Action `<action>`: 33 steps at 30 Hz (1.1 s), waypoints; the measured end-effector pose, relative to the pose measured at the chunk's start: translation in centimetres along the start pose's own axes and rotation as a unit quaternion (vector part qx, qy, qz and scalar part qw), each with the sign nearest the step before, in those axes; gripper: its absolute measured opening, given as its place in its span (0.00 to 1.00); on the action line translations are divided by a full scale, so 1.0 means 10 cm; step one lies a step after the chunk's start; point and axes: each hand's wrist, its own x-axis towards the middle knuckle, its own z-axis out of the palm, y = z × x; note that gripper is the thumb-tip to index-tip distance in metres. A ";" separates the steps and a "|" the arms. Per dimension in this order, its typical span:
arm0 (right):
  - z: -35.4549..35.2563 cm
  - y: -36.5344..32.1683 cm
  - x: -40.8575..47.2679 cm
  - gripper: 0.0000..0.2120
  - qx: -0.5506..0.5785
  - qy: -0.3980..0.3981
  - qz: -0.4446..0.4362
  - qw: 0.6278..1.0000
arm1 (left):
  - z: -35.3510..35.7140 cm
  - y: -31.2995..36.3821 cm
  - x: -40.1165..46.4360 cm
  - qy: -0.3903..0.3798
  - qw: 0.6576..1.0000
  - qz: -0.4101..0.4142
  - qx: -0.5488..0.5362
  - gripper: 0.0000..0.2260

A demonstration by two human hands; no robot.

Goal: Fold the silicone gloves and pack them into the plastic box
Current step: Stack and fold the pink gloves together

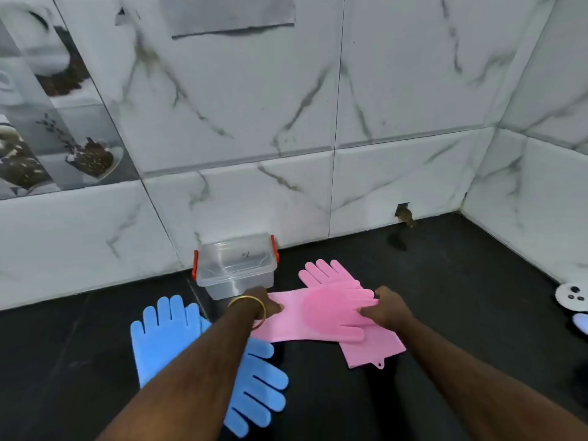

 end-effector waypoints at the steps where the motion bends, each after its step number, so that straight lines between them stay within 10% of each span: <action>1: -0.01 0.05 0.05 0.28 0.008 -0.001 0.000 1.000 | 0.07 0.03 0.00 -0.001 1.000 -0.017 -0.002 0.31; 12: 0.01 0.28 0.41 0.25 0.168 -0.047 0.012 0.985 | 0.35 0.20 0.03 0.075 0.927 -0.242 -0.276 0.34; 24: -0.22 0.49 0.44 0.17 0.359 -0.074 -0.032 0.930 | 0.16 0.43 -0.08 0.049 0.977 -0.046 -0.201 0.23; 33: -0.33 0.50 0.08 0.11 0.412 -0.024 0.003 0.911 | 0.22 -0.06 -0.75 0.002 0.870 -0.015 -0.493 0.16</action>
